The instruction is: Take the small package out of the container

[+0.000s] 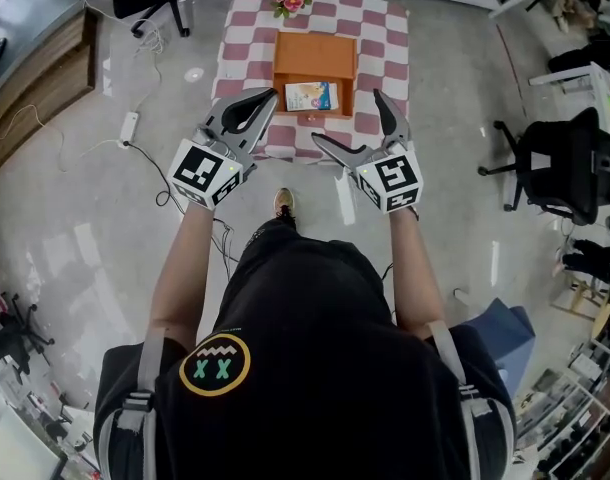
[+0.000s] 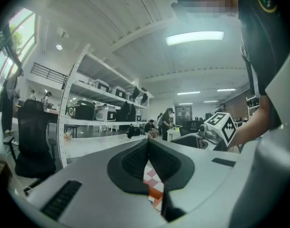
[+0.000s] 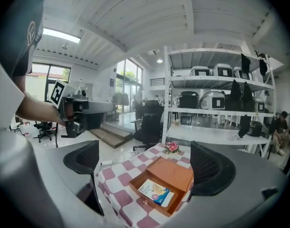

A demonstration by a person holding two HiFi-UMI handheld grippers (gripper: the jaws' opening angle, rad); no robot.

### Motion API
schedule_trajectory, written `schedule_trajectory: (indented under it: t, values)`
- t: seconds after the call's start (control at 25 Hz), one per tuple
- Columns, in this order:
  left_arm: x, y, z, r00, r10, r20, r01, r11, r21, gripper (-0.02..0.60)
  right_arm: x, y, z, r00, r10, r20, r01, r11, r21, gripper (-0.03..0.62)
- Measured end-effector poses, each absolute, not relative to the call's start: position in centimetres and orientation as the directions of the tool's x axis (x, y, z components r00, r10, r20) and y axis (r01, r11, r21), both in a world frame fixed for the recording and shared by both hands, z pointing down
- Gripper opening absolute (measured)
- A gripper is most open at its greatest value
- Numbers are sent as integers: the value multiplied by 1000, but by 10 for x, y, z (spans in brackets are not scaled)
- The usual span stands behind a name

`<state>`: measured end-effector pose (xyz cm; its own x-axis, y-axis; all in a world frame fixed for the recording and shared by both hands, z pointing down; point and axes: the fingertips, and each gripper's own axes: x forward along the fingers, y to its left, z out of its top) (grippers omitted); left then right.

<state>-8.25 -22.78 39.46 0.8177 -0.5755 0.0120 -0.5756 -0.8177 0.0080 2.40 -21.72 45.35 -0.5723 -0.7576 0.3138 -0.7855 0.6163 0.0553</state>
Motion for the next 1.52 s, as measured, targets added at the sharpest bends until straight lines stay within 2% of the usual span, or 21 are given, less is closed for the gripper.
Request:
schedule_trajectory:
  t: [0.36, 0.92, 1.2, 1.52]
  values:
    - [-85, -261, 406, 822, -569, 17, -570, -821, 31, 17, 21, -244, 467, -562, -747, 355, -787, 615, 49, 595]
    - [-47, -277, 411, 808, -586, 58, -587, -809, 14, 17, 51, -275, 494, -597, -714, 366, -766, 643, 6, 595]
    - [-34, -274, 416, 804, -589, 80, -592, -806, 20, 17, 61, -291, 533, -628, -668, 401, -763, 630, -145, 595]
    - [-34, -271, 427, 793, -600, 102, -606, -795, 31, 17, 71, -317, 603, -612, -622, 489, -789, 526, -318, 594]
